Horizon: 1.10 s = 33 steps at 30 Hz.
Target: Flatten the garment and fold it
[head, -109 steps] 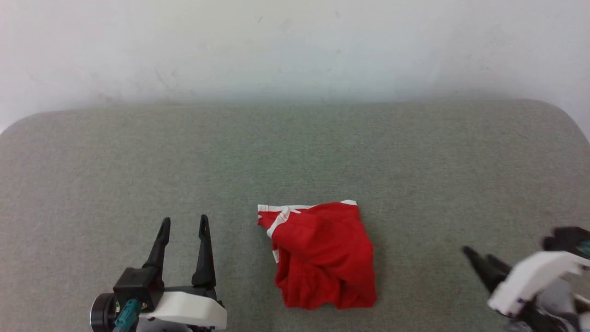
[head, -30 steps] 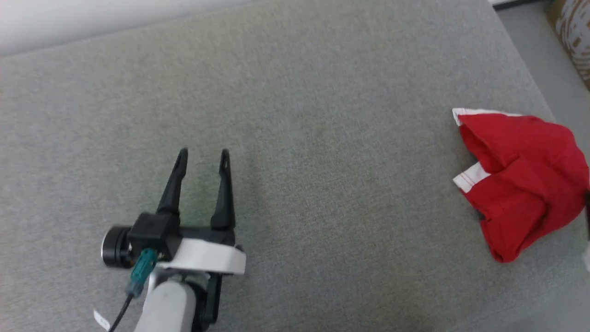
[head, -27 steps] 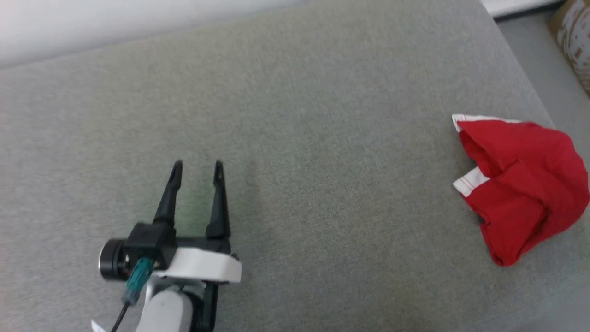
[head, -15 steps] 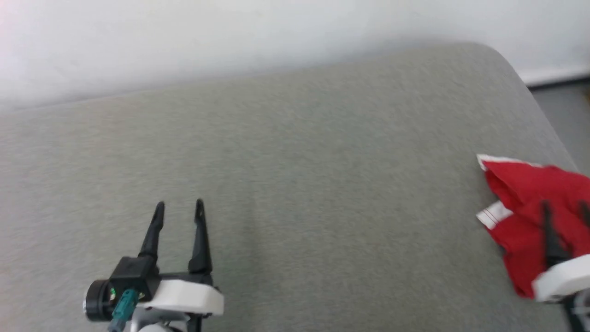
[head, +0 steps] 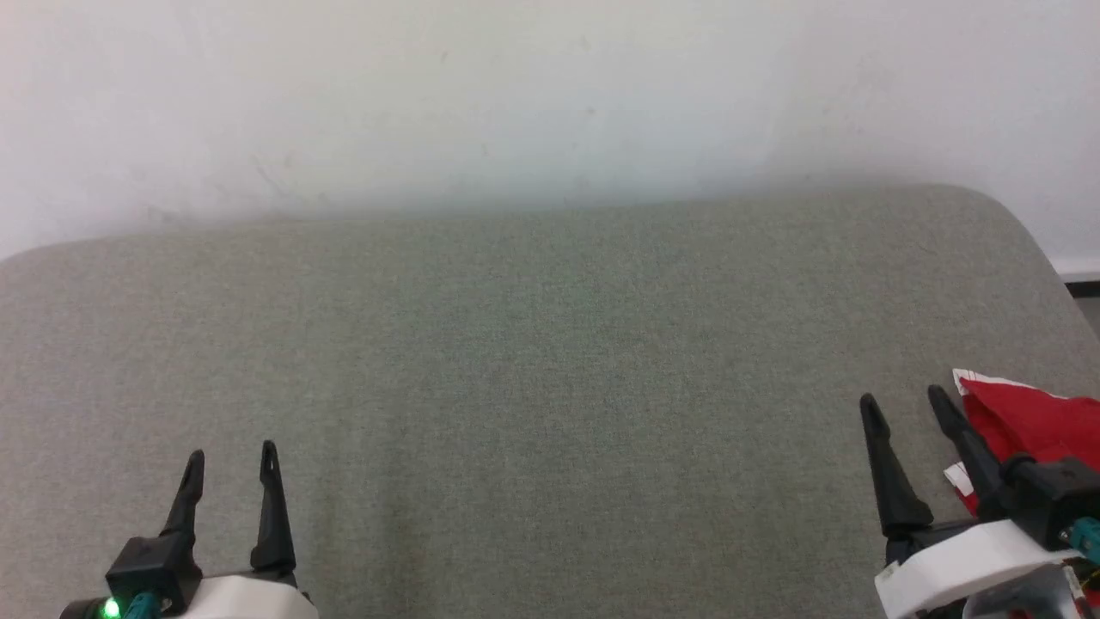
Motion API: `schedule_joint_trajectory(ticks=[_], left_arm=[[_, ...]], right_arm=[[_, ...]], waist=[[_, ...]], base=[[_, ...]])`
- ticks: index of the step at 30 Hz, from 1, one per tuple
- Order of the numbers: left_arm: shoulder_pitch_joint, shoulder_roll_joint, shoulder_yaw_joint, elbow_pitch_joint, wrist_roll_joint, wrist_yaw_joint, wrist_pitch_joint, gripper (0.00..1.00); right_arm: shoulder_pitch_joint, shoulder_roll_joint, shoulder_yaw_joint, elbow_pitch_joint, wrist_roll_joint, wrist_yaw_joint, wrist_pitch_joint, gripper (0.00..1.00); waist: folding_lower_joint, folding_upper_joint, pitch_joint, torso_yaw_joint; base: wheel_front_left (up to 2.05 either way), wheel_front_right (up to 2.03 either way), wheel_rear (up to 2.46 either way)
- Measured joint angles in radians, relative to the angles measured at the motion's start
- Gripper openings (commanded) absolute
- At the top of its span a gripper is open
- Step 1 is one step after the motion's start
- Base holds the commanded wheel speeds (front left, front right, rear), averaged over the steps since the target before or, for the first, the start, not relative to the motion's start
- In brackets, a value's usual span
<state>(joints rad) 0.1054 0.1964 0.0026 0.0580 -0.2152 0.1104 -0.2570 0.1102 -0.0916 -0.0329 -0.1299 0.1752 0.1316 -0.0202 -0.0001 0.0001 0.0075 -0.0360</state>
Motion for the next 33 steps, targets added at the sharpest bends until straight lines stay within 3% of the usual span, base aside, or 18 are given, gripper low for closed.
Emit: schedule_joint_trajectory(ticks=[6, 14, 15, 33], left_arm=[[0.028, -0.002, 0.007, 0.04, -0.045, -0.045, 0.0, 1.0], [0.023, -0.008, 0.008, 0.062, -0.046, -0.074, 0.0, 1.0], [0.02, -0.009, 0.007, 0.063, -0.046, -0.075, 0.001, 0.0], [0.019, -0.022, 0.005, 0.054, -0.022, -0.075, 0.03, 0.0]], right_arm=[[0.035, 0.012, 0.011, -0.042, -0.021, 0.0, 0.021, 1.0], [0.04, 0.019, 0.01, -0.056, -0.04, 0.0, 0.031, 1.0], [0.04, 0.019, 0.01, -0.055, -0.042, 0.0, 0.033, 0.0], [0.036, 0.019, 0.01, -0.035, -0.052, 0.0, 0.035, 0.0]], waist=[[0.0, -0.0001, -0.025, 0.021], [0.0001, 0.0, -0.024, 0.028], [0.0001, 0.0, -0.023, 0.029], [0.0002, 0.0, -0.021, 0.03]], base=[[0.0, 0.0, 0.0], [0.0, 0.0, 0.0], [0.0, 0.0, 0.0], [0.0, 0.0, 0.0]])
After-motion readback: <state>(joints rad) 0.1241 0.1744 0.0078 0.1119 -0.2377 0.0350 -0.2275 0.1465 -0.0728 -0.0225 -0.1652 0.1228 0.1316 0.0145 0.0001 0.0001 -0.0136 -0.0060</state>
